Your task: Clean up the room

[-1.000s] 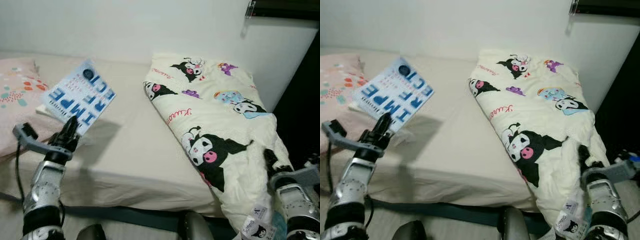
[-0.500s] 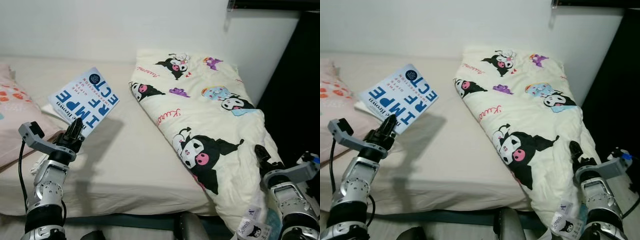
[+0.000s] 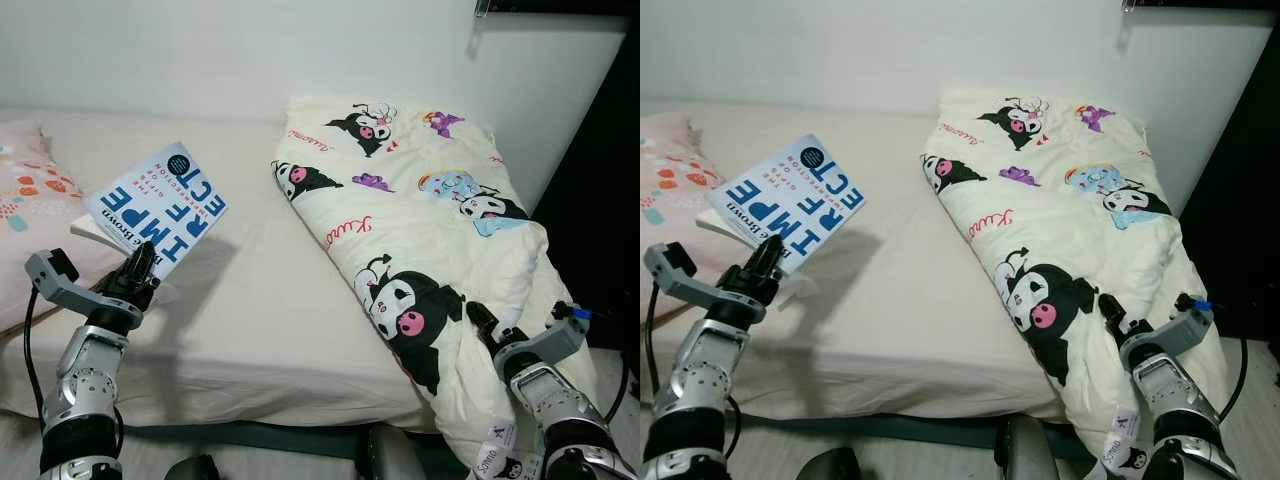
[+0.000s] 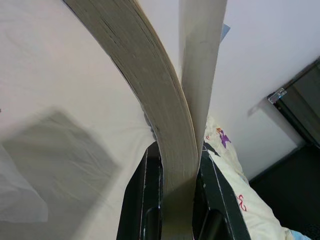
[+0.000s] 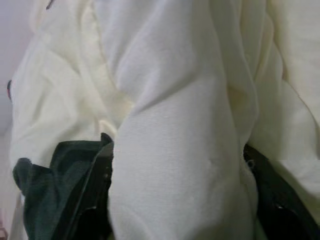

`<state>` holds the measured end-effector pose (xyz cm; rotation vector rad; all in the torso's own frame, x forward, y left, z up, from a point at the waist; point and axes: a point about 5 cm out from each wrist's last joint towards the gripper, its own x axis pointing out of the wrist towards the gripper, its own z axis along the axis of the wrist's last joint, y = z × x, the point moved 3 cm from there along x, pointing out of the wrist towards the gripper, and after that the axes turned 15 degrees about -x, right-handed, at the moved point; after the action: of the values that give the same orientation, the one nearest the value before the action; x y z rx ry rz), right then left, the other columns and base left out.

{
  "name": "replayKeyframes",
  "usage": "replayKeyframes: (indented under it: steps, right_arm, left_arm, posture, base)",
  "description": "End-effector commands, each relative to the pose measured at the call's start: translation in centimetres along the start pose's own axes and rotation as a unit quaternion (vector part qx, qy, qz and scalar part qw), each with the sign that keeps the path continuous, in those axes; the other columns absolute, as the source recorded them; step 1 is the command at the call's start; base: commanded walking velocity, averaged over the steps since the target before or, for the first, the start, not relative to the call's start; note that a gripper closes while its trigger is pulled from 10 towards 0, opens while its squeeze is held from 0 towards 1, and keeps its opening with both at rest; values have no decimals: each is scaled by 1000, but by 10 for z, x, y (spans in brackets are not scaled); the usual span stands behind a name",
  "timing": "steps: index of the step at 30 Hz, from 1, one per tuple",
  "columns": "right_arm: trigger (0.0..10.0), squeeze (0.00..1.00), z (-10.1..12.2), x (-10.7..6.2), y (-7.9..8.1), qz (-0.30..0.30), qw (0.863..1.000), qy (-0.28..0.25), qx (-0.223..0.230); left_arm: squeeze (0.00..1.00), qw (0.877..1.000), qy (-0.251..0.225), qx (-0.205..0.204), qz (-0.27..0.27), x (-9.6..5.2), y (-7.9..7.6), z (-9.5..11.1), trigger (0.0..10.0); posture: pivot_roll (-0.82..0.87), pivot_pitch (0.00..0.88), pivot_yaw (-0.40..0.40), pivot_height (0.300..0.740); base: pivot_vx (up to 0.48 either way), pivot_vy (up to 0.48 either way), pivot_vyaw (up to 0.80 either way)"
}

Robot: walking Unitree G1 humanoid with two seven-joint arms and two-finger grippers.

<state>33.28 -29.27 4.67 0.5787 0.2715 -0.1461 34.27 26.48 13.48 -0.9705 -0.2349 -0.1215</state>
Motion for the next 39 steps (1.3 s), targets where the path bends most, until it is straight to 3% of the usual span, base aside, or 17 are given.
replayKeyframes:
  steps: [1, 10, 13, 14, 17, 18, 20, 21, 23, 24, 26, 31, 34, 35, 37, 38, 39]
  right_arm:
    - [0, 0, 1, 2, 7, 22, 1000, -9, 5]
    - [0, 0, 15, 5, 21, 65, 997, -32, -2]
    - [0, 0, 4, 3, 74, 218, 972, -2, -84]
    - [0, 0, 4, 3, 74, 218, 972, -2, -84]
    - [0, 0, -25, -7, 124, 339, 929, 43, -142]
    - [0, 0, -25, -7, 124, 339, 929, 43, -142]
    - [0, 0, -46, -18, 151, 402, 897, 72, -171]
    - [0, 0, -46, -18, 151, 402, 897, 72, -171]
    - [0, 0, -84, -42, 180, 495, 824, 131, -242]
    - [0, 0, -84, -42, 180, 495, 824, 131, -242]
    - [0, 0, -131, -72, 184, 573, 717, 219, -333]
    - [0, 0, -141, -78, 161, 568, 679, 273, -376]
    - [0, 0, -142, -79, 147, 552, 671, 292, -399]
    - [3647, 0, -143, -75, 137, 530, 675, 299, -417]
    - [3647, 0, -143, -73, 132, 515, 677, 303, -428]
    - [10000, 0, -144, -74, 122, 505, 668, 313, -447]
    - [10000, 0, -144, -74, 122, 505, 668, 313, -447]
  left_arm:
    - [0, 1000, -10, 13, -9, 2, -4, 7, 10000]
    - [0, 1000, -19, 17, -16, 8, -9, 13, 10000]
    - [0, 996, -65, 50, -37, 24, -30, 43, 10000]
    - [0, 996, -65, 50, -37, 24, -30, 43, 10000]
    - [0, 993, -85, 70, -50, 31, -44, 54, 10000]
    - [0, 993, -85, 70, -50, 31, -44, 54, 10000]
    - [0, 992, -88, 76, -51, 33, -48, 54, 10000]
    - [0, 992, -88, 76, -51, 33, -48, 54, 10000]
    - [0, 991, -90, 82, -54, 35, -52, 52, 10000]
    - [0, 991, -90, 82, -54, 35, -52, 52, 10000]
    - [0, 991, -88, 87, -59, 36, -56, 47, 10000]
    - [0, 991, -81, 90, -53, 34, -53, 41, 10000]
    - [0, 992, -75, 89, -46, 32, -49, 35, 10000]
    - [0, 993, -70, 89, -44, 31, -48, 32, 10000]
    - [0, 993, -67, 89, -42, 30, -47, 29, 10000]
    - [0, 993, -62, 88, -40, 30, -46, 25, 10000]
    - [0, 993, -62, 88, -40, 30, -46, 25, 10000]
  posture:
    - [15, 63, -7, 465]
    - [7, 57, -14, 465]
    - [7, 48, -26, 465]
    - [7, 48, -26, 465]
    - [1, 41, -32, 465]
    - [1, 41, -32, 465]
    - [-1, 38, -35, 465]
    - [-1, 38, -35, 465]
    - [2, 34, -44, 465]
    - [2, 34, -44, 465]
    - [8, 28, -55, 465]
    - [5, 26, -63, 465]
    - [3, 26, -63, 465]
    - [-3, 26, -64, 465]
    - [-3, 26, -64, 465]
    - [-9, 26, -62, 465]
    - [-9, 26, -62, 465]
  base:
    - [0, 0, 0]
    - [0, 0, 0]
    - [0, 0, 0]
    - [0, 0, 0]
    - [0, 0, 0]
    - [0, 0, 0]
    - [0, 0, 0]
    - [0, 0, 0]
    - [0, 0, 0]
    - [0, 0, 0]
    - [0, 0, 0]
    - [0, 0, 0]
    - [0, 0, 0]
    - [0, 0, 0]
    - [0, 0, 0]
    - [0, 0, 0]
    - [0, 0, 0]
